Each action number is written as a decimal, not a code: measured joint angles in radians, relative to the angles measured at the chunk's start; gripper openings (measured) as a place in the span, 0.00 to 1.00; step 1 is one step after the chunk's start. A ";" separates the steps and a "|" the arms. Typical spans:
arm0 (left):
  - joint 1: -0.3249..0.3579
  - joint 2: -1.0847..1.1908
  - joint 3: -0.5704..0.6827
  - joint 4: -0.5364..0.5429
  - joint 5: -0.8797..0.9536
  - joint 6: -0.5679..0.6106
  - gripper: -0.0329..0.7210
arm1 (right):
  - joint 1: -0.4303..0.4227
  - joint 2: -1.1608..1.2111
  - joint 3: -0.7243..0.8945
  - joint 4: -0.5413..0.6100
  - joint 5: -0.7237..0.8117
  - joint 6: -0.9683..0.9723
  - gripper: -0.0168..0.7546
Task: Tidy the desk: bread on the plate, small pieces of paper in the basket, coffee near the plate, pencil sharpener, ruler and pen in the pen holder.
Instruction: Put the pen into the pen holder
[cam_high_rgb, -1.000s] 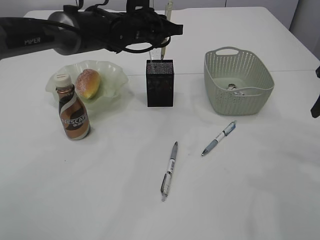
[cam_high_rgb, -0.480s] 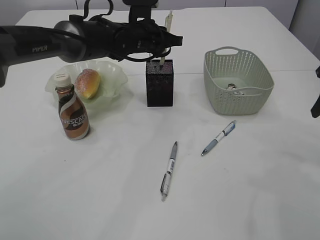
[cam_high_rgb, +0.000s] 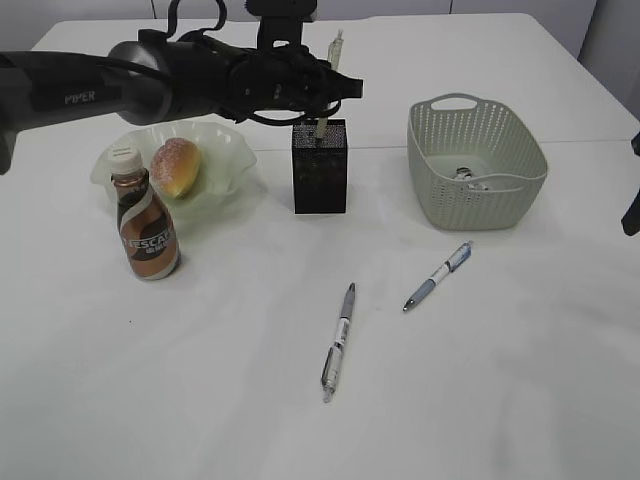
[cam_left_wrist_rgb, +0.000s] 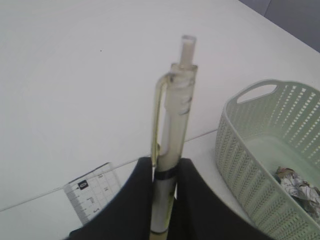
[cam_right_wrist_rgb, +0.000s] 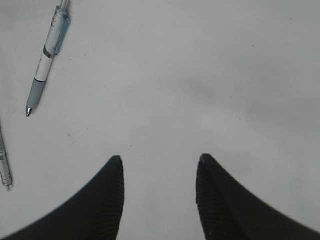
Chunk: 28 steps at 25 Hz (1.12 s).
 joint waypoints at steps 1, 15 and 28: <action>0.000 0.000 0.000 0.000 0.001 0.000 0.14 | 0.000 0.000 0.000 0.000 0.000 0.000 0.51; 0.000 0.000 0.000 0.000 0.014 0.000 0.44 | 0.000 0.000 -0.025 0.005 0.000 -0.002 0.51; 0.000 -0.060 0.000 0.011 0.179 0.000 0.46 | 0.000 0.000 -0.056 0.008 0.000 -0.002 0.51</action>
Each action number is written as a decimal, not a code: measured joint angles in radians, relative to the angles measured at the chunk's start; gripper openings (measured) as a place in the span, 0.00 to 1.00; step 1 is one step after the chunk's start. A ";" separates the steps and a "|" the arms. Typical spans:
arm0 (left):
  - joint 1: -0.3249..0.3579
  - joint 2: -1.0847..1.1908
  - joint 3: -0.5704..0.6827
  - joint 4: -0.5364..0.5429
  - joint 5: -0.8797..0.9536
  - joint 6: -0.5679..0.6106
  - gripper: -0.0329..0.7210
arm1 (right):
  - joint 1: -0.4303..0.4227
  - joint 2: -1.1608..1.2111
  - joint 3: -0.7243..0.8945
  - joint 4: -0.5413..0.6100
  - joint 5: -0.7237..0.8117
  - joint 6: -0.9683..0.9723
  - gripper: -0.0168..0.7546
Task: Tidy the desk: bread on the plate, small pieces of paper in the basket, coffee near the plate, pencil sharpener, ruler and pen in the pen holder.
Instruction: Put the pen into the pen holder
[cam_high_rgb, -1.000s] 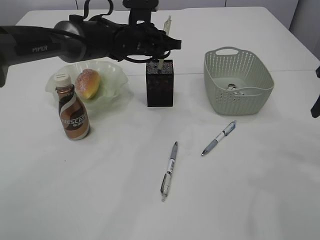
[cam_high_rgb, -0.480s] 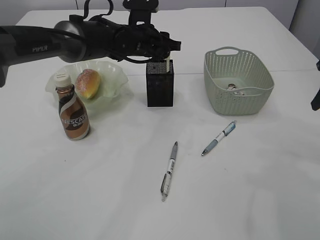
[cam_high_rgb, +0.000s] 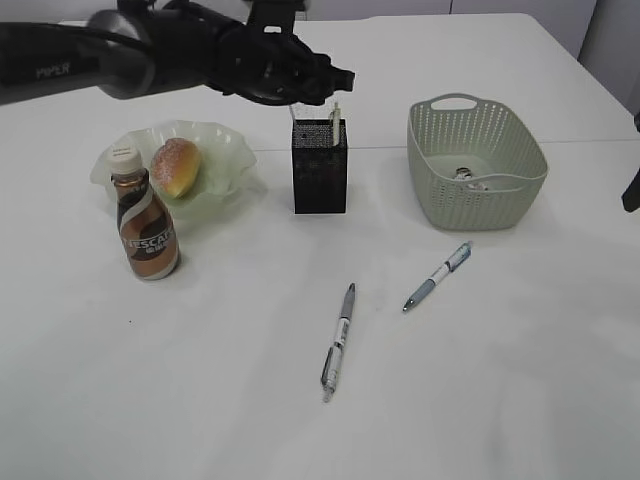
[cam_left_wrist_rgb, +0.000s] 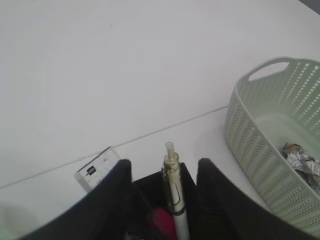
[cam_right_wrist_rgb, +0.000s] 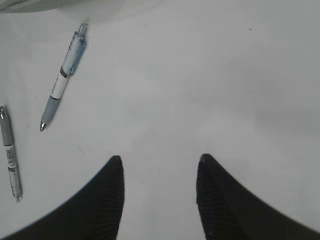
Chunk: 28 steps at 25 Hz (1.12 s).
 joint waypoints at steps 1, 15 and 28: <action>0.000 -0.011 0.000 0.000 0.017 0.000 0.46 | 0.000 0.000 0.000 0.002 0.000 0.000 0.51; 0.000 -0.175 0.000 -0.052 0.361 0.000 0.46 | 0.000 0.000 -0.002 0.030 0.000 0.000 0.51; 0.000 -0.300 0.000 -0.097 0.683 0.026 0.46 | 0.000 -0.124 0.008 0.043 0.000 0.057 0.51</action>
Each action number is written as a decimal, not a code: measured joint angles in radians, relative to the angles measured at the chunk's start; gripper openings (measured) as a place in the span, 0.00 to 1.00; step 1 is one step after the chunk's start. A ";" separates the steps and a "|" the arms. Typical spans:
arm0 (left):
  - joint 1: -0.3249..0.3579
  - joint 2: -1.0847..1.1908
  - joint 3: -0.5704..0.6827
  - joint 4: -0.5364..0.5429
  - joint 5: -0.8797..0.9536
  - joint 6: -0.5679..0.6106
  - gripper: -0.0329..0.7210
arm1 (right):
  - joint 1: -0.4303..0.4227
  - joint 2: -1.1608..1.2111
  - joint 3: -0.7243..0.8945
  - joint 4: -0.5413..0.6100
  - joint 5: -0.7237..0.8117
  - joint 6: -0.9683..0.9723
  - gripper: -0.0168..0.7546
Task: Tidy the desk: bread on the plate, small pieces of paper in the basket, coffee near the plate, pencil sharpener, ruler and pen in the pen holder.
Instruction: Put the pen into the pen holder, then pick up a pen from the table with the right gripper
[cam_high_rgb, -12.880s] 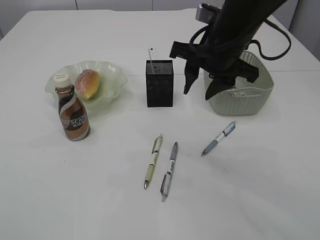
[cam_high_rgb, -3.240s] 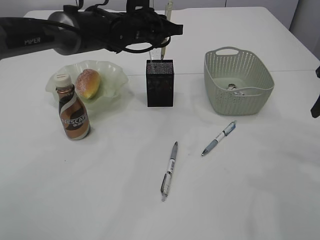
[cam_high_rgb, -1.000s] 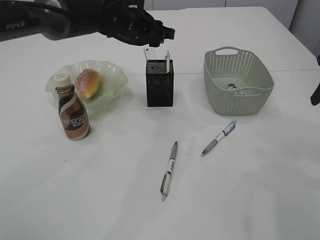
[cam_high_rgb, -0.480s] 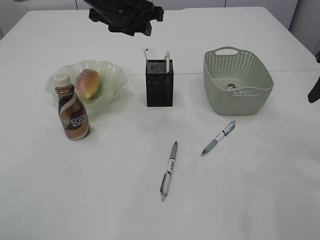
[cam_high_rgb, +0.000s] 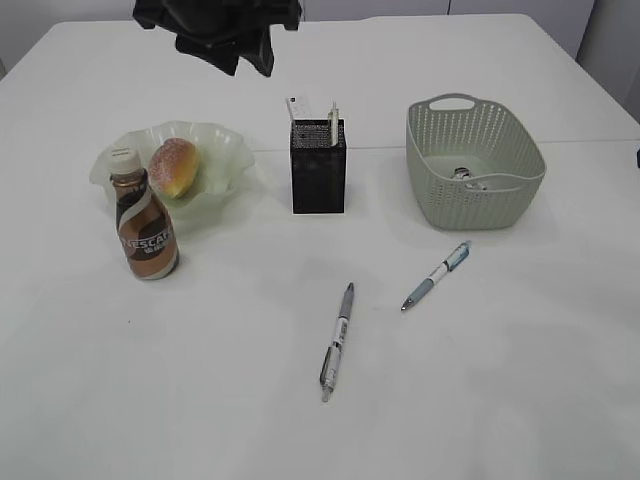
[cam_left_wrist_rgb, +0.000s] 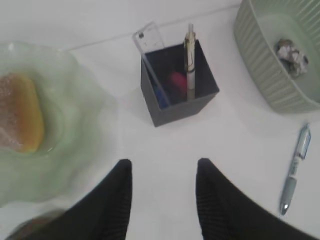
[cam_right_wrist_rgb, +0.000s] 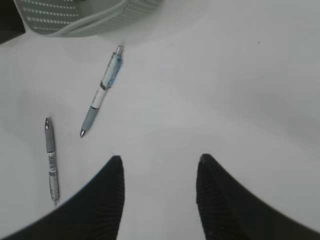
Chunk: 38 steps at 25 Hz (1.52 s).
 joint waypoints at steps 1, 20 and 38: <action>-0.004 -0.002 0.000 -0.002 0.031 0.012 0.46 | 0.000 -0.017 0.014 0.000 0.000 0.001 0.51; -0.158 0.022 0.000 -0.102 0.271 0.185 0.45 | 0.000 -0.158 0.267 -0.128 0.002 0.086 0.51; -0.164 0.114 0.000 -0.164 0.300 0.262 0.45 | 0.000 -0.158 0.267 -0.144 0.002 0.110 0.51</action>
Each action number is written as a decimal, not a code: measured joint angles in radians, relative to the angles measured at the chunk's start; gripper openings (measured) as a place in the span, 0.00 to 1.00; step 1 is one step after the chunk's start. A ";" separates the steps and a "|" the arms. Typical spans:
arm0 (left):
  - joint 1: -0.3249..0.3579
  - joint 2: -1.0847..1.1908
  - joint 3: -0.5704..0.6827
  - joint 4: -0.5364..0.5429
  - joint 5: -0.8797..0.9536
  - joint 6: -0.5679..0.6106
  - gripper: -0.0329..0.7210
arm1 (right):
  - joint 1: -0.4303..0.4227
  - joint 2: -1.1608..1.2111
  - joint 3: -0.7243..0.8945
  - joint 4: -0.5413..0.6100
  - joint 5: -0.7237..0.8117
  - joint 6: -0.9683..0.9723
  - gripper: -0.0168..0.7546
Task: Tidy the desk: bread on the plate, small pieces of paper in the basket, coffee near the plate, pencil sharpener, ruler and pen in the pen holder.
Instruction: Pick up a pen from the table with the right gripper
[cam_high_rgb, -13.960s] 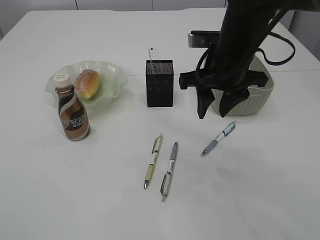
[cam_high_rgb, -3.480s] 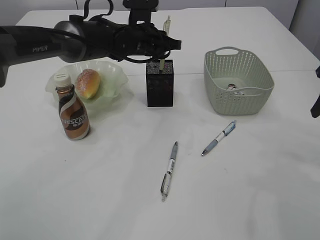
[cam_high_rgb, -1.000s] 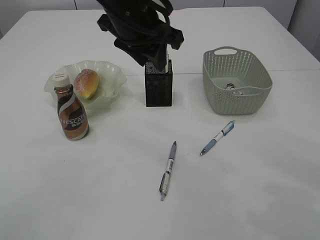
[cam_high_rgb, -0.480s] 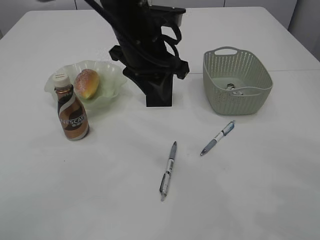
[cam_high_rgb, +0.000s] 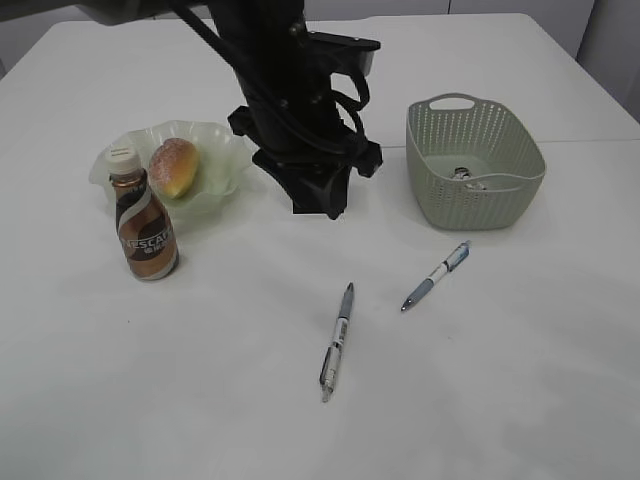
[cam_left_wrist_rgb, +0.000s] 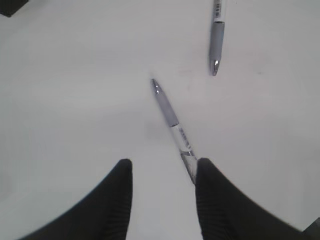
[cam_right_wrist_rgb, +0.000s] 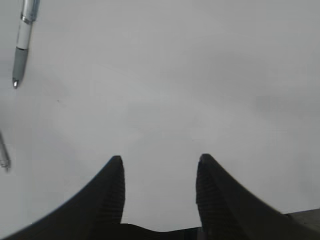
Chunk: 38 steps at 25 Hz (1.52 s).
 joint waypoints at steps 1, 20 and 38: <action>-0.002 0.000 0.000 0.000 0.000 0.002 0.45 | 0.000 0.000 0.000 0.021 0.000 0.000 0.51; -0.007 0.002 0.000 0.000 0.001 -0.015 0.42 | 0.000 0.000 0.000 0.213 0.000 -0.007 0.51; -0.005 -0.156 0.000 0.041 0.013 -0.033 0.37 | 0.415 0.122 -0.012 -0.061 -0.392 0.644 0.51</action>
